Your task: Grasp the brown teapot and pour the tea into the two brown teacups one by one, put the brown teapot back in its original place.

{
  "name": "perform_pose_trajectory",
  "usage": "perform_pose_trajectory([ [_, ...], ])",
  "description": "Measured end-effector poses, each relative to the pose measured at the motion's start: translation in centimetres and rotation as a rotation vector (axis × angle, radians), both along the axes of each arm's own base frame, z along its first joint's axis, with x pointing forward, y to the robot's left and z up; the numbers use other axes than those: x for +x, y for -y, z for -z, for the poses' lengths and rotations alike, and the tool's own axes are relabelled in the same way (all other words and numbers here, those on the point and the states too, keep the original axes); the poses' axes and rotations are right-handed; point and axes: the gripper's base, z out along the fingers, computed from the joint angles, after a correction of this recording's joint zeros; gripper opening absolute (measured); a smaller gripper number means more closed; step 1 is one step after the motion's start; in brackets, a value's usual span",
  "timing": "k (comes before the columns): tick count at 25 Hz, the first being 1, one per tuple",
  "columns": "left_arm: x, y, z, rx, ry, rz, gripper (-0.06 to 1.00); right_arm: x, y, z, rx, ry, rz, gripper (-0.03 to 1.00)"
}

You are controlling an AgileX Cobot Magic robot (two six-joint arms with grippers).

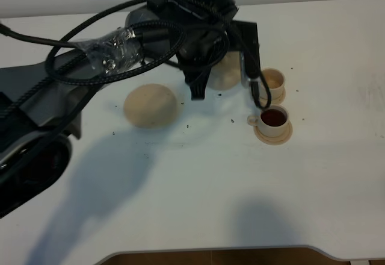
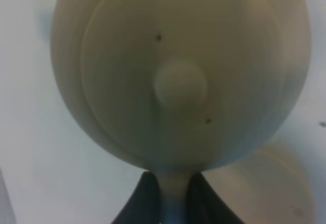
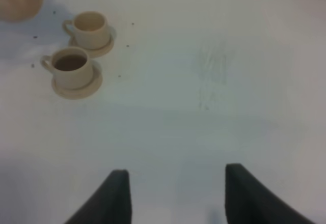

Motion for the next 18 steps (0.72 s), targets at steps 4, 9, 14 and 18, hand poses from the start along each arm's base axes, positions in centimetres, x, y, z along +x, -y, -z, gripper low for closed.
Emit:
perform_pose_trajectory([
  [4,1.8,0.5,0.3,0.032,0.012,0.0,0.11,0.0,0.0,0.0,0.0,0.0,0.0,0.44],
  [9,3.2,1.2,1.5,0.067,0.034,0.047,0.11,0.0,0.0,0.0,0.0,0.0,0.0,0.44],
  [14,3.8,1.5,2.2,0.109,0.069,0.107,0.11,0.0,0.0,0.0,0.0,0.0,0.0,0.44],
  [18,4.1,1.9,2.1,0.136,0.124,0.168,0.11,0.0,0.0,0.0,0.0,0.0,0.0,0.44],
])
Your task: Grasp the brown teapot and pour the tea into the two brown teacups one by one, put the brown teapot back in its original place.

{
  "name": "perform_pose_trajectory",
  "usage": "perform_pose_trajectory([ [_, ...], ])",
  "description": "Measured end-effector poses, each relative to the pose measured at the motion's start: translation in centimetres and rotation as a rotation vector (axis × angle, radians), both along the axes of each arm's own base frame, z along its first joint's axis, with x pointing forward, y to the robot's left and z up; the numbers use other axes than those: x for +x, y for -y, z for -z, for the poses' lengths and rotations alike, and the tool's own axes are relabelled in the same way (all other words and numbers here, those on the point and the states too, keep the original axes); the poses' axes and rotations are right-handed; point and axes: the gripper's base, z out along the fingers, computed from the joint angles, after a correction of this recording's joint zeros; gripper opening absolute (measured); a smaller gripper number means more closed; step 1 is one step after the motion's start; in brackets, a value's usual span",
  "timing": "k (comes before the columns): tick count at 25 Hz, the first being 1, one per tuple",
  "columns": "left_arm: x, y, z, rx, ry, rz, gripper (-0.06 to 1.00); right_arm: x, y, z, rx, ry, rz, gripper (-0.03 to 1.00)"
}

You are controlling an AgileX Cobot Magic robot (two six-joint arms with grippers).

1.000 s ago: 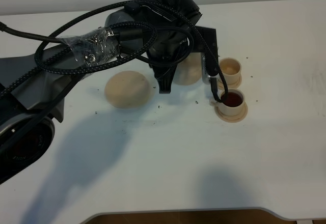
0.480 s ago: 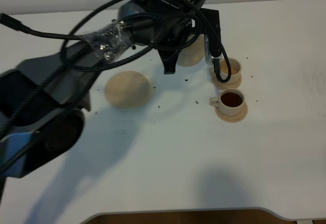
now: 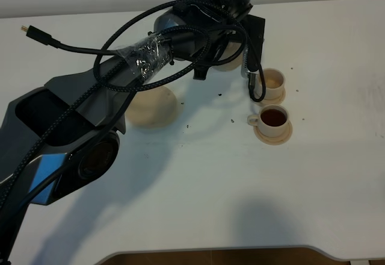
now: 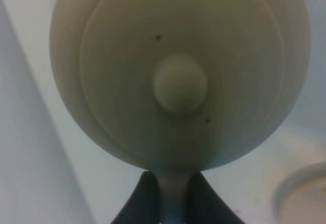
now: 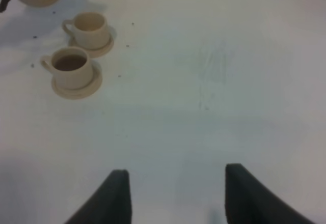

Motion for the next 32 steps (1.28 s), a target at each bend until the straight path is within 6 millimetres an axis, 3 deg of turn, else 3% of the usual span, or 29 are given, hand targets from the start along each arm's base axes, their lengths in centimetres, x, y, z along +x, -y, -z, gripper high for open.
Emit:
perform_pose_trajectory([
  [11,-0.6,2.8,1.6,0.108,0.109,0.151,0.11,0.0,0.0,0.0,0.0,0.0,0.0,0.44],
  [32,-1.5,4.5,1.6,0.261,0.166,0.321,0.11,0.0,0.0,0.0,0.0,0.0,0.0,0.44],
])
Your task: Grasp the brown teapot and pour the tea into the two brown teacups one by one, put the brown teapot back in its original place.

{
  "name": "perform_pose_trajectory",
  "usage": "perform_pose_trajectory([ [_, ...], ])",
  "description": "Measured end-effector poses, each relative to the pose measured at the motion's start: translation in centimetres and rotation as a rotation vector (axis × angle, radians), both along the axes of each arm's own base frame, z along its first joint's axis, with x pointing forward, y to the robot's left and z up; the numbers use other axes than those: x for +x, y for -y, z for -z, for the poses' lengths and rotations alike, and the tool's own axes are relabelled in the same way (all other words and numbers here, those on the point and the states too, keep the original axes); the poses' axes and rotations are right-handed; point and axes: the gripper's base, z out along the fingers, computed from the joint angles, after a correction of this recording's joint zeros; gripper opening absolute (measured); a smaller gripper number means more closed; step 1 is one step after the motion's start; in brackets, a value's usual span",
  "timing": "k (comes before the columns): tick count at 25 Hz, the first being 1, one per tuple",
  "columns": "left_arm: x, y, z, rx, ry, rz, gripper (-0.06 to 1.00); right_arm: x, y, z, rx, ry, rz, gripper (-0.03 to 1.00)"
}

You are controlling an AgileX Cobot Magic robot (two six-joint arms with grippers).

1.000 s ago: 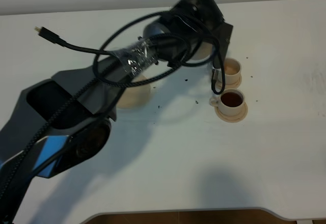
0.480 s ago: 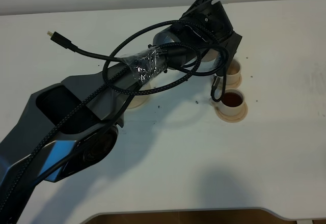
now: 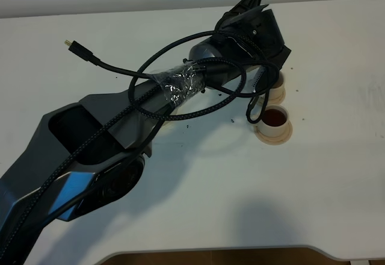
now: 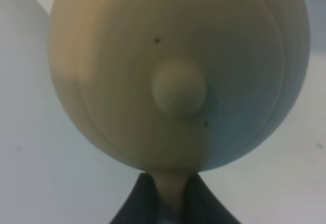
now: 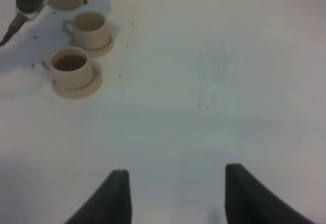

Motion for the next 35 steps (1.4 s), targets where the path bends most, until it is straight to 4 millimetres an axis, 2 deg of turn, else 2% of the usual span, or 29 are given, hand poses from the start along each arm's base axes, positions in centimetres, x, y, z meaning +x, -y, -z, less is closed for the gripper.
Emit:
perform_pose_trajectory([
  [19,-0.49,0.35,-0.22,0.163,0.005,0.096,0.11,0.0,0.0,0.0,0.0,0.0,0.0,0.44],
  [35,-0.47,1.14,-0.35,0.198,0.036,0.196,0.11,0.0,0.0,0.0,0.0,0.0,0.0,0.44],
])
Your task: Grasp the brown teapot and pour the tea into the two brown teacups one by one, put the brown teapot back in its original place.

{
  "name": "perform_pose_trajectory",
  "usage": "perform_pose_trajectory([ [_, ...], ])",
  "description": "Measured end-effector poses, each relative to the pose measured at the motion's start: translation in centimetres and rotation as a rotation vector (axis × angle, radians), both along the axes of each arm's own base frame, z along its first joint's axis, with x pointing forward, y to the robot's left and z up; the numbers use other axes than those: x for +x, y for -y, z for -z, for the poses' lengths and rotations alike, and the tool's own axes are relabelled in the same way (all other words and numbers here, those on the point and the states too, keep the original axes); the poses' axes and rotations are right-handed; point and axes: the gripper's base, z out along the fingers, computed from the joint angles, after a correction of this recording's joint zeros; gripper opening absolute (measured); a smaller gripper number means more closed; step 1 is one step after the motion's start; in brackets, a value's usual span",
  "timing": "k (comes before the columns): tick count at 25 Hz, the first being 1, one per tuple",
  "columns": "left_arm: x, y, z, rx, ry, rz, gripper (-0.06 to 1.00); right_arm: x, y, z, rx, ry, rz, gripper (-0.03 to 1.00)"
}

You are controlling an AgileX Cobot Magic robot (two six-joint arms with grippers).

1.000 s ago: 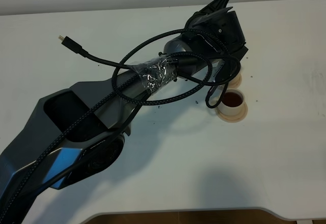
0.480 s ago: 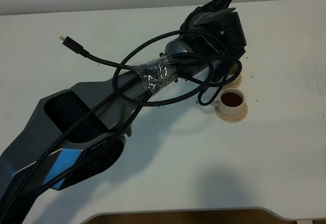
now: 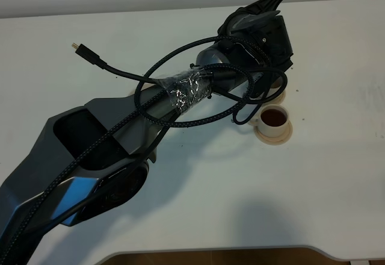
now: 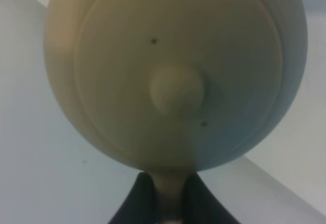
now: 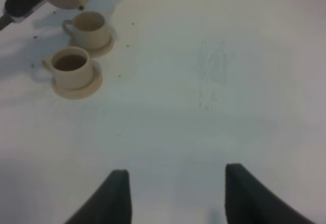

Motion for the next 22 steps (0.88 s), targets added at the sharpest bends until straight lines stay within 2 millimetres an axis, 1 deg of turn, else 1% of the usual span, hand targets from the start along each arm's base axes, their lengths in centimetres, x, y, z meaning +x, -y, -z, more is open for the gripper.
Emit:
perform_pose_trajectory([
  [6,0.18,0.23,0.46,0.025,0.011,0.037,0.11,0.0,0.0,0.0,0.0,0.0,0.0,0.44],
  [22,0.43,0.76,0.23,0.046,0.05,0.12,0.11,0.0,0.0,0.0,0.0,0.0,0.0,0.44],
])
